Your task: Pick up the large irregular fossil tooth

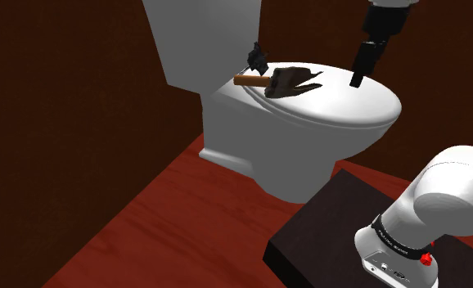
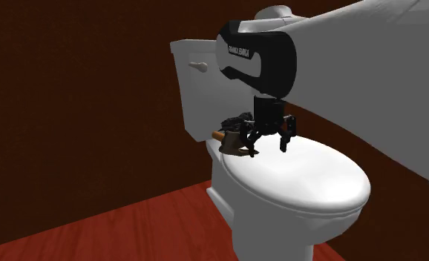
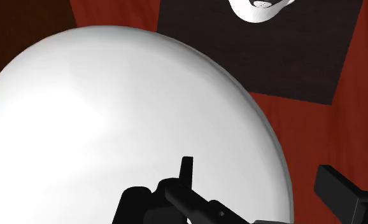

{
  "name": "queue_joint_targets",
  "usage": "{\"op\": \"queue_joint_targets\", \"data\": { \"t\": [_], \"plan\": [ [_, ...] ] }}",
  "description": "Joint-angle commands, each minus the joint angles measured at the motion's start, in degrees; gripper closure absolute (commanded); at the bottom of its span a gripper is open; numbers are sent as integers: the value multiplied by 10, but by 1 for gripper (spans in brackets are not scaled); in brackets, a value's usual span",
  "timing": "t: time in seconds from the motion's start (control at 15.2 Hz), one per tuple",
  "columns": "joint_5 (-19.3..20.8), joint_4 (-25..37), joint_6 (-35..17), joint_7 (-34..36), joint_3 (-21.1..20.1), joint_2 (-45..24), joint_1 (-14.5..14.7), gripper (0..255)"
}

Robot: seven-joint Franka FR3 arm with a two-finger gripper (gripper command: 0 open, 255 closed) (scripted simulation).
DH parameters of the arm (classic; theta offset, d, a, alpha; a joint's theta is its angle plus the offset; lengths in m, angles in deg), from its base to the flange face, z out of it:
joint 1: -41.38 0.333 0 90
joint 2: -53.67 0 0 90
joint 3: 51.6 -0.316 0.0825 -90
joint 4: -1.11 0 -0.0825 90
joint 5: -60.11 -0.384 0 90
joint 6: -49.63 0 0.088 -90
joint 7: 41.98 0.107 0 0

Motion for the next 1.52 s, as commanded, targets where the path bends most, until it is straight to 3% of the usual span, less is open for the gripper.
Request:
{"op": "queue_joint_targets", "data": {
  "t": [0.0,0.46,0.92,1.45],
  "plan": [
    [0,0,0,0,0,0,0,0],
    [3,114,-38,-182,44,-167,69,0],
    [-20,250,-38,-361,59,-323,126,0],
    [-19,182,-97,-358,59,-313,125,0]
  ]
}}
